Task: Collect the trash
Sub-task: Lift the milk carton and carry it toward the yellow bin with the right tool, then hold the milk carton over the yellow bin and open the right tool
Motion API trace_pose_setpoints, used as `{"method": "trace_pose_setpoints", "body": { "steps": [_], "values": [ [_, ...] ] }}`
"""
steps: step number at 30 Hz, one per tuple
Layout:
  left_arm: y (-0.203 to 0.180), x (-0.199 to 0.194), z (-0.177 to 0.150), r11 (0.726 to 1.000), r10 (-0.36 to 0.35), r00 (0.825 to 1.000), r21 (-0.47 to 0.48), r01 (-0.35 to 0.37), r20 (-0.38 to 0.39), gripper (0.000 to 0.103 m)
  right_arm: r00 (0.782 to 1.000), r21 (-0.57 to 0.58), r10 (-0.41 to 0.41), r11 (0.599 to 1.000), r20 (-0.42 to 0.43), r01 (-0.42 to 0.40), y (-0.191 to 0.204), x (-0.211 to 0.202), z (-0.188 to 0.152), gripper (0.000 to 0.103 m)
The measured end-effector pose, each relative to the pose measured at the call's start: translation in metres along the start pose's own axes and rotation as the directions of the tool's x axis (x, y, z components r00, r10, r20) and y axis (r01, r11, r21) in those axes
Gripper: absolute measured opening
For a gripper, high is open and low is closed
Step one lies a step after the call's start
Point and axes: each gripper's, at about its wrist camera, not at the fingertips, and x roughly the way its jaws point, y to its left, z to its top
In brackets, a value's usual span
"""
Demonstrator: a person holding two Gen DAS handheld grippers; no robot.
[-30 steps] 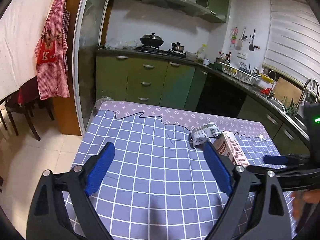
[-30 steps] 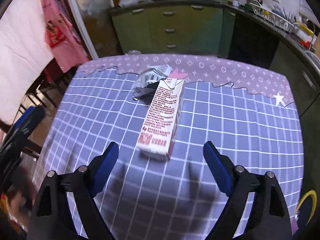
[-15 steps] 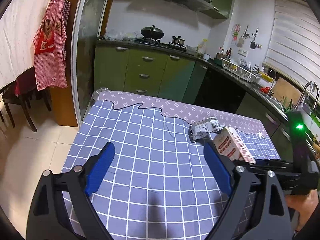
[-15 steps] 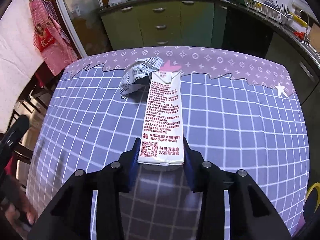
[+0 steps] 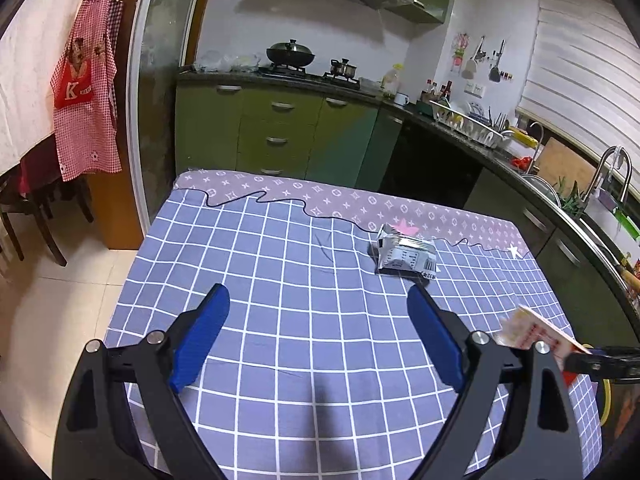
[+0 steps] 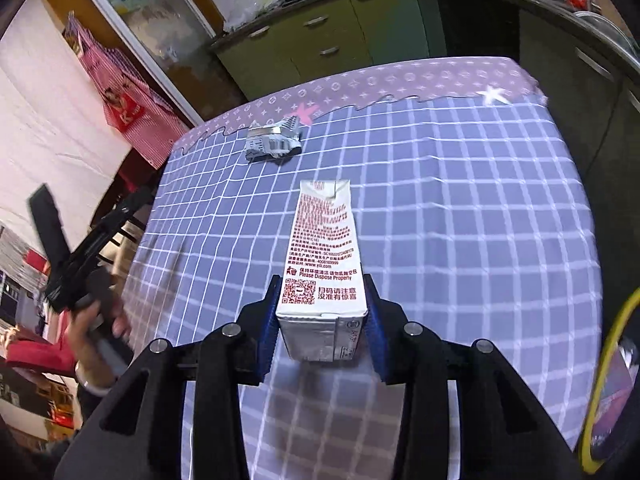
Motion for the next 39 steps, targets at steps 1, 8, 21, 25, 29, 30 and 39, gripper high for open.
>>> {"method": "trace_pose_setpoints", "body": {
  "steps": [1,8,21,25,29,30,39],
  "values": [
    [0.0,0.001,0.0,1.0,-0.001,1.0,0.0,0.001,-0.001,0.086,1.0,0.002,0.002,1.0,0.005,-0.002,-0.004,-0.011,-0.005,0.038],
    [-0.003,0.001,0.0,1.0,-0.016,1.0,0.004,0.016,-0.006,0.086,0.995,0.025,-0.069,0.997,0.071,0.067,-0.03,-0.097,-0.028,0.038],
    [-0.007,0.003,-0.003,0.999,-0.046,0.999,0.01,0.046,-0.027,0.086,0.888,0.241,-0.429,0.891,0.167,0.385,-0.138,-0.246,-0.055,0.038],
    [-0.01,0.005,-0.003,0.999,-0.049,0.998,0.02,0.05,-0.033,0.086,0.832,0.331,-0.537,0.817,0.137,0.472,-0.191,-0.256,-0.06,0.038],
    [-0.011,0.006,-0.004,0.998,-0.05,0.998,0.025,0.051,-0.034,0.086,0.82,0.396,-0.567,0.772,0.077,0.497,-0.241,-0.24,-0.071,0.039],
    [-0.011,0.006,-0.004,0.998,-0.05,0.998,0.025,0.051,-0.034,0.086,0.823,0.417,-0.565,0.762,0.052,0.496,-0.255,-0.233,-0.076,0.039],
    [-0.02,0.013,-0.009,0.997,-0.059,0.996,0.041,0.062,-0.067,0.086,0.826,0.433,-0.532,0.799,0.185,0.418,-0.227,-0.248,-0.099,0.06]
  ]
}}
